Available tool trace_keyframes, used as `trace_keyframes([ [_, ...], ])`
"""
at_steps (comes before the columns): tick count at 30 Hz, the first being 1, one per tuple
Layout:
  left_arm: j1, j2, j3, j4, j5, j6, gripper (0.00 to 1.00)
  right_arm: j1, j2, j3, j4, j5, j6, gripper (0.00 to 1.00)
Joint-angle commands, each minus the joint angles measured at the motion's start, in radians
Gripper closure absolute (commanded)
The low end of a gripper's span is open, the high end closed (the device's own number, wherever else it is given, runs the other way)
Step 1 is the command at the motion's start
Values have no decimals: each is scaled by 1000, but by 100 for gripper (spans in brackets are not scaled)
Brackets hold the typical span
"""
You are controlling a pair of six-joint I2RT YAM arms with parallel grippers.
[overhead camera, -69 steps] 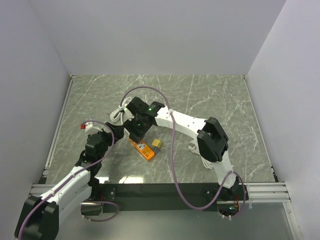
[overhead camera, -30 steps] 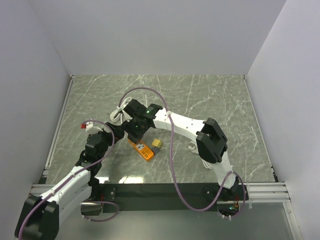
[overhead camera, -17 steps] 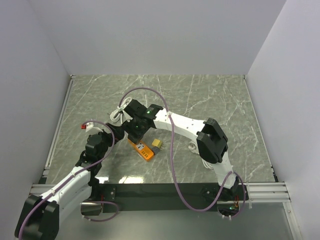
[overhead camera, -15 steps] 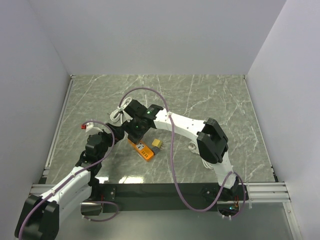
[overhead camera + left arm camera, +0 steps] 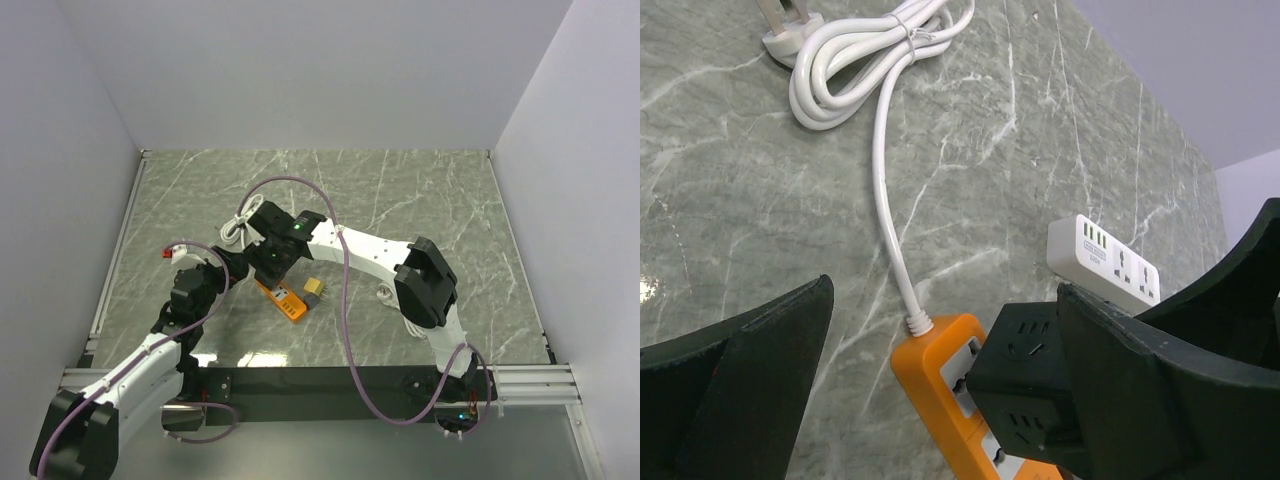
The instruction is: Insert the plug
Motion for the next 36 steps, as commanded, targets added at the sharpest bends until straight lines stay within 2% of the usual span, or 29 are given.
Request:
trace_keyframes([
  [1, 5, -16, -3, 30, 17, 12, 0, 14, -10, 31, -9, -4, -5, 100],
  [36, 5, -49, -16, 30, 32, 9, 0, -6, 71, 57, -33, 16, 42, 100],
])
